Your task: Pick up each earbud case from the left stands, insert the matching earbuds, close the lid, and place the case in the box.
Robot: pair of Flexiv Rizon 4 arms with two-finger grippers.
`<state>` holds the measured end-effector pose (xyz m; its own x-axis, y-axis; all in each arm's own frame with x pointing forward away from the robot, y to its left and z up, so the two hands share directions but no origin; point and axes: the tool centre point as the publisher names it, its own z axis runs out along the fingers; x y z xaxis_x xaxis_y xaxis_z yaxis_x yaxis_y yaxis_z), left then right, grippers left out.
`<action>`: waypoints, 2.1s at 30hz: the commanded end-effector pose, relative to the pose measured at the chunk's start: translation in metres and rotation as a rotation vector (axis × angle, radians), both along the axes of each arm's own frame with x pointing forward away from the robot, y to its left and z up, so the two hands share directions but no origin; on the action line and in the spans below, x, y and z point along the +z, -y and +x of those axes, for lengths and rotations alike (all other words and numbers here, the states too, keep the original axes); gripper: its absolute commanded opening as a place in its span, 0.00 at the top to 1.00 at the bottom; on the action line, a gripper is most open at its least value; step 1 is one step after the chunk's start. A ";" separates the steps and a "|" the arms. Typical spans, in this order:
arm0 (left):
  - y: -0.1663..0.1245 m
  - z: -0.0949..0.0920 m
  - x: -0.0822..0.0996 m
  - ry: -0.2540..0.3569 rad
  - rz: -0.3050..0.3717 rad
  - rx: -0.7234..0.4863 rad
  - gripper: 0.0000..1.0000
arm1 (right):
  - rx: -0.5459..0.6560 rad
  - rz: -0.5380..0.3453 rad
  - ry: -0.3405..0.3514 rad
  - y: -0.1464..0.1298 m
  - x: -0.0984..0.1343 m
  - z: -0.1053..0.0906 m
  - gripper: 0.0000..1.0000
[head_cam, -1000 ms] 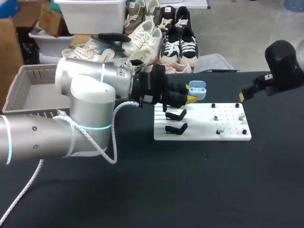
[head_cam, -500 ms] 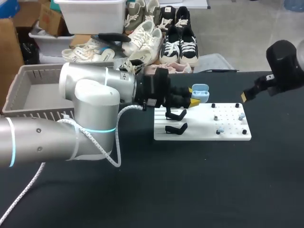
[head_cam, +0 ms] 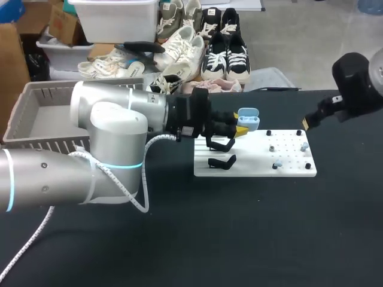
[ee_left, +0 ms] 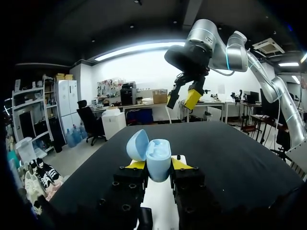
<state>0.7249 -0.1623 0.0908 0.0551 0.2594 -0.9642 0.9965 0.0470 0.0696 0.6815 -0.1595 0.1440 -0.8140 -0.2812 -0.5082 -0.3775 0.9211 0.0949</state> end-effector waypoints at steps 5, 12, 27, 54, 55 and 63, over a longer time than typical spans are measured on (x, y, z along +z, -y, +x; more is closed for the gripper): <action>0.000 -0.003 0.000 0.005 -0.003 0.009 1.00 | -0.004 -0.079 -0.013 0.000 -0.003 0.000 0.00; 0.000 -0.003 0.000 0.005 -0.003 0.009 1.00 | -0.003 -0.204 -0.022 0.009 -0.012 0.000 0.00; 0.000 -0.003 0.000 0.005 -0.003 0.009 1.00 | 0.116 -0.420 -0.032 0.011 -0.052 0.009 0.00; 0.000 -0.003 0.000 0.005 -0.003 0.009 1.00 | 0.074 -0.347 -0.125 -0.002 -0.101 0.022 0.04; 0.000 -0.003 0.000 0.005 -0.003 0.009 1.00 | 0.073 -0.348 -0.127 -0.002 -0.102 0.023 0.05; 0.000 -0.003 0.000 0.005 -0.003 0.009 1.00 | 0.077 -0.365 -0.137 -0.001 -0.107 0.031 0.13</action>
